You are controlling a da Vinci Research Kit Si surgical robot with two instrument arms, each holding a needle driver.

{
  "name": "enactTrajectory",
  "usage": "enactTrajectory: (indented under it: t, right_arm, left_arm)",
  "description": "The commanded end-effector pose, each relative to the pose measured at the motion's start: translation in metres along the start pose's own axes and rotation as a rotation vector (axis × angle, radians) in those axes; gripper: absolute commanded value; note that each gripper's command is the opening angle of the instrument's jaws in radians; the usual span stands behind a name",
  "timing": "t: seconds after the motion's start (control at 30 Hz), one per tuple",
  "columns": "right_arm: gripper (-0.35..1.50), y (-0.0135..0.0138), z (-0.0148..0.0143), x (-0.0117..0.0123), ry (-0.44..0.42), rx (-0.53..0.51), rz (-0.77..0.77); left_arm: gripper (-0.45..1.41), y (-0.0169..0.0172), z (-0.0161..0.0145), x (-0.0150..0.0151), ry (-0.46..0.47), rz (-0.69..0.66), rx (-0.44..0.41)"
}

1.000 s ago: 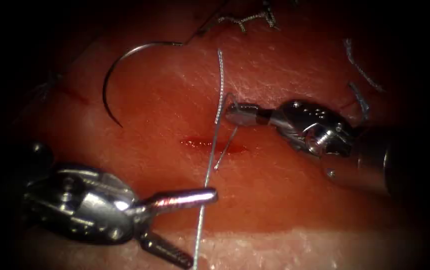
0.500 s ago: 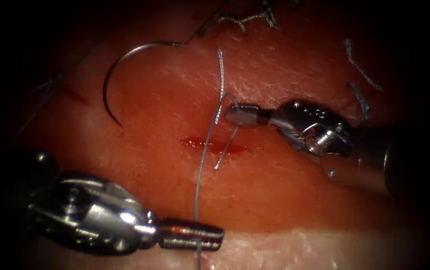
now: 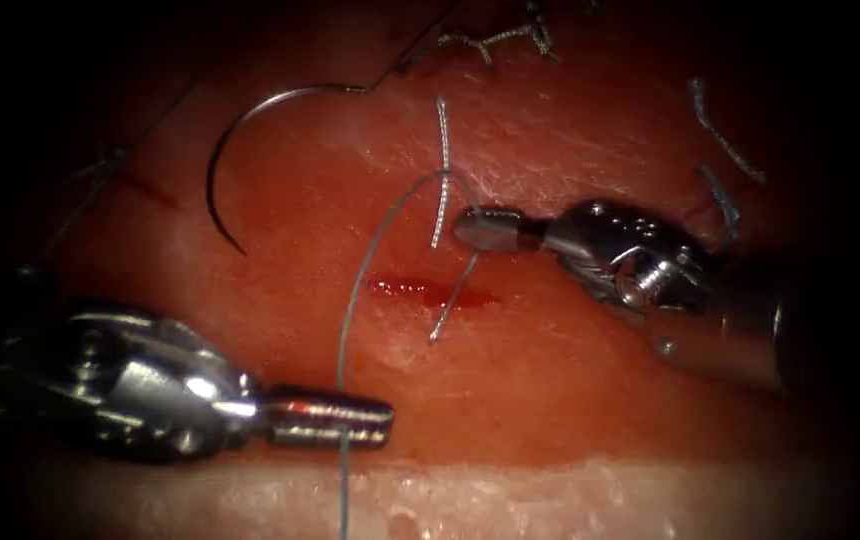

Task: Wound Closure
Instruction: Adjust the left gripper to grab a longer portion of suture, then wrap the long suture end twice around the right gripper.

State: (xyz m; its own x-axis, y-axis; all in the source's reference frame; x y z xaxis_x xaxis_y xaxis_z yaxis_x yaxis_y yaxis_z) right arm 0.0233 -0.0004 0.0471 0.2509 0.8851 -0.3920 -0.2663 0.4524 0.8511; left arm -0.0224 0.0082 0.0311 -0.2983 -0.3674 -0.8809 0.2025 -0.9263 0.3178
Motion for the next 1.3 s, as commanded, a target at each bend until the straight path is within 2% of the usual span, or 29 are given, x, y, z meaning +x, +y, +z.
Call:
enactTrajectory:
  t: [0.03,0.37,0.43,0.47,0.57,0.63,0.7,0.87,1.03,1.17,1.3]
  right_arm:
    - [-0.35,-0.0007,0.0002,0.0003,0.006,0.014,0.002]
    - [-0.35,-0.0069,-0.0020,0.0008,0.031,0.130,-0.152]
    - [-0.10,-0.0080,-0.0021,0.0011,0.044,0.154,-0.191]
    - [0.26,-0.0086,-0.0021,0.0013,0.059,0.167,-0.236]
    - [0.89,-0.0099,-0.0020,0.0021,0.095,0.193,-0.332]
    - [1.18,-0.0106,-0.0020,0.0025,0.102,0.203,-0.357]
    - [1.32,-0.0113,-0.0022,0.0030,0.102,0.211,-0.371]
    - [1.35,-0.0120,-0.0030,0.0045,0.104,0.229,-0.377]
    - [1.43,-0.0116,-0.0044,0.0061,0.144,0.182,-0.355]
    - [1.33,-0.0106,-0.0059,0.0074,0.169,0.144,-0.408]
    - [1.26,-0.0089,-0.0063,0.0083,0.153,0.045,-0.507]
  left_arm:
    - [-0.45,-0.0003,0.0003,-0.0006,-0.001,-0.004,0.002]
    - [-0.45,-0.0018,-0.0031,-0.0021,-0.031,-0.009,0.026]
    - [-0.45,-0.0020,-0.0036,-0.0025,-0.039,-0.007,0.031]
    - [-0.45,-0.0021,-0.0038,-0.0027,-0.042,-0.009,0.033]
    - [-0.45,-0.0024,-0.0046,-0.0033,-0.051,-0.009,0.039]
    - [-0.45,-0.0026,-0.0051,-0.0035,-0.058,-0.009,0.044]
    - [-0.45,-0.0028,-0.0056,-0.0036,-0.063,-0.003,0.047]
    - [-0.45,-0.0030,-0.0058,-0.0035,-0.078,0.000,0.060]
    - [-0.45,-0.0028,-0.0056,-0.0035,-0.072,0.006,0.055]
    - [-0.45,-0.0028,-0.0057,-0.0035,-0.073,0.018,0.055]
    - [-0.45,-0.0028,-0.0056,-0.0035,-0.071,0.018,0.054]
